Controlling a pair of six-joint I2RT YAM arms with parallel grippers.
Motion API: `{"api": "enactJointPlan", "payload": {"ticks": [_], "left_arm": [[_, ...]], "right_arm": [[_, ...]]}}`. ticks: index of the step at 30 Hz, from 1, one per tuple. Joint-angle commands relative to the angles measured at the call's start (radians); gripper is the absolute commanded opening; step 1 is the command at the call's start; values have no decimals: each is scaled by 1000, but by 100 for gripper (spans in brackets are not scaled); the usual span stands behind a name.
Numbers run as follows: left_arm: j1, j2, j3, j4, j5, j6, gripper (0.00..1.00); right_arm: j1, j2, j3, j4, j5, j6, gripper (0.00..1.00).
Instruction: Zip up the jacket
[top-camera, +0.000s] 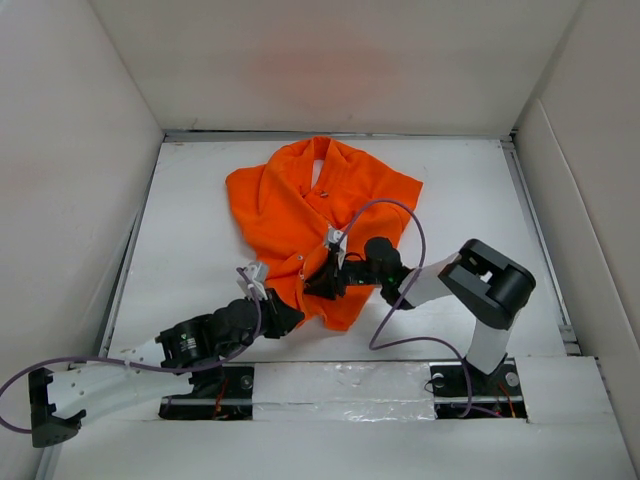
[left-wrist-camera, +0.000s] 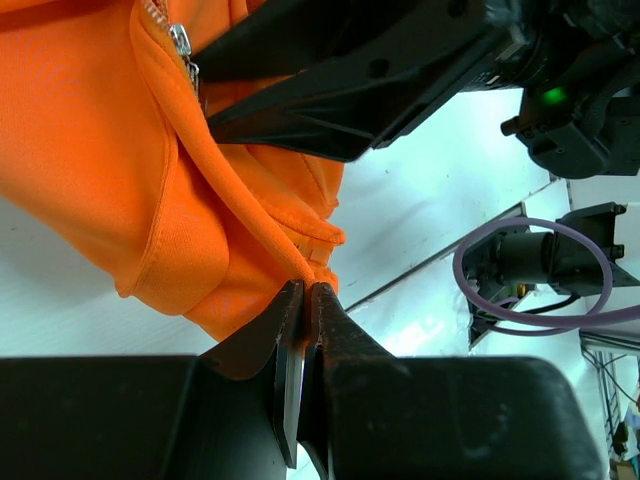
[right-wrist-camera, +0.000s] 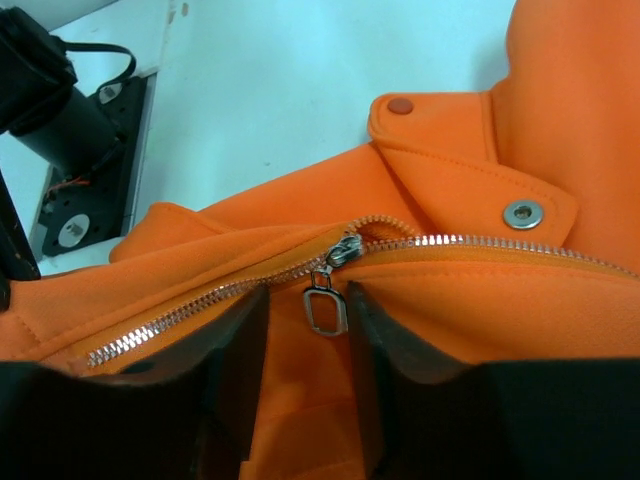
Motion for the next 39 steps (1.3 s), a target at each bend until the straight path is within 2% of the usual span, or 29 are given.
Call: {"api": "enactJointPlan", "payload": {"ticks": [1, 2, 3, 6, 12, 22, 27, 31, 37, 39], "left_arm": [[-2, -6, -4, 50, 28, 1, 0], [-2, -4, -6, 49, 28, 1, 0], [-2, -3, -7, 49, 29, -1, 0], [-2, -6, -9, 47, 26, -2, 0], [-2, -6, -15, 39, 26, -7, 0], [-2, 31, -16, 33, 20, -21, 0], [-2, 80, -9, 20, -1, -39, 0], [-2, 126, -6, 53, -1, -24, 0], [-2, 123, -9, 47, 26, -18, 0], [-2, 105, 28, -41, -32, -18, 0]], "right_arm": [[9, 36, -9, 171, -42, 51, 34], [9, 39, -11, 179, -47, 57, 27], [9, 39, -12, 181, -49, 59, 15], [-1, 30, -15, 187, -58, 65, 0], [-1, -55, -47, 154, -29, 54, 0], [-10, -341, -49, -207, 190, -73, 0], [-19, -493, -58, -340, 252, -87, 0], [-54, -602, -77, -481, 382, -82, 0], [-143, -602, 18, -630, 516, -102, 0], [-180, -570, 49, -659, 461, -98, 0]]}}
